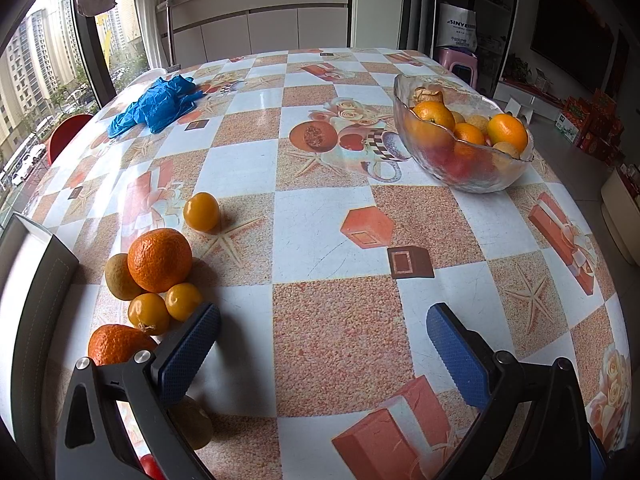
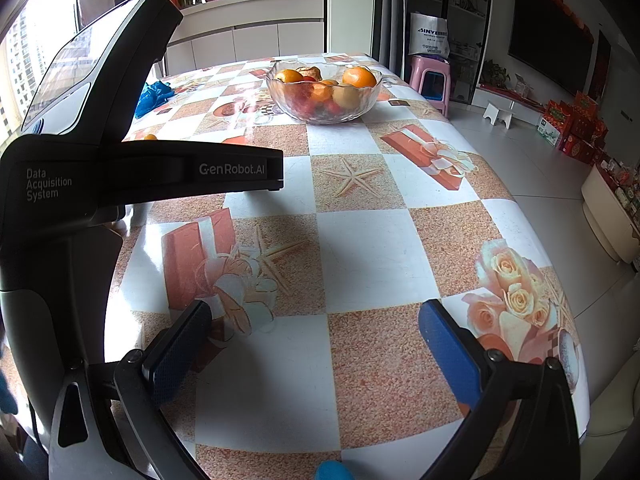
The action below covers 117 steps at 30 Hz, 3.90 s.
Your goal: Organize fruits
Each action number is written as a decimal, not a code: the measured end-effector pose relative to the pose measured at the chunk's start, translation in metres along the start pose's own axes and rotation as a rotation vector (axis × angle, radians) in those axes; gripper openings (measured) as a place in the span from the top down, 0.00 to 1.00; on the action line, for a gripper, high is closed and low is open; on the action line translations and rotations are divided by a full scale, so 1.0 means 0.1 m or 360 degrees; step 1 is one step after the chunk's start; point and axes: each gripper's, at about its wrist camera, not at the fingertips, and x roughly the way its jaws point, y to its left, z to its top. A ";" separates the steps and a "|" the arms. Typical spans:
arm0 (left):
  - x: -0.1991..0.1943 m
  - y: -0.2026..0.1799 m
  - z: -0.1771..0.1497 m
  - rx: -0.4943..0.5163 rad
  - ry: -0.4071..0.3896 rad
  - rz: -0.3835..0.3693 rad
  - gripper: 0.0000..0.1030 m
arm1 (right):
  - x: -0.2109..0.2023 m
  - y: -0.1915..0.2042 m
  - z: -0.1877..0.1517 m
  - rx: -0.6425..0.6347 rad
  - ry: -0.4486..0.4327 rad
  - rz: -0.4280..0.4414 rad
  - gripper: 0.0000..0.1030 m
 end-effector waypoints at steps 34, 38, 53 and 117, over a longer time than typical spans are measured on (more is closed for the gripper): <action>-1.17 0.70 -0.53 0.0209 -0.0217 -0.0066 0.00 | 0.00 0.00 0.00 0.0000 -0.0002 0.0000 0.00; -1.16 1.09 -0.91 0.0141 -0.0132 -0.0054 0.00 | 0.00 0.00 0.00 0.0000 -0.0002 0.0000 0.00; -0.74 1.38 -1.04 0.0072 0.0035 -0.0014 0.00 | 0.00 0.00 0.00 0.0001 -0.0001 0.0000 0.00; -1.73 3.10 -0.82 -0.0323 -0.0165 -0.0023 0.76 | -0.70 2.13 0.50 -0.0512 0.0123 0.0741 0.76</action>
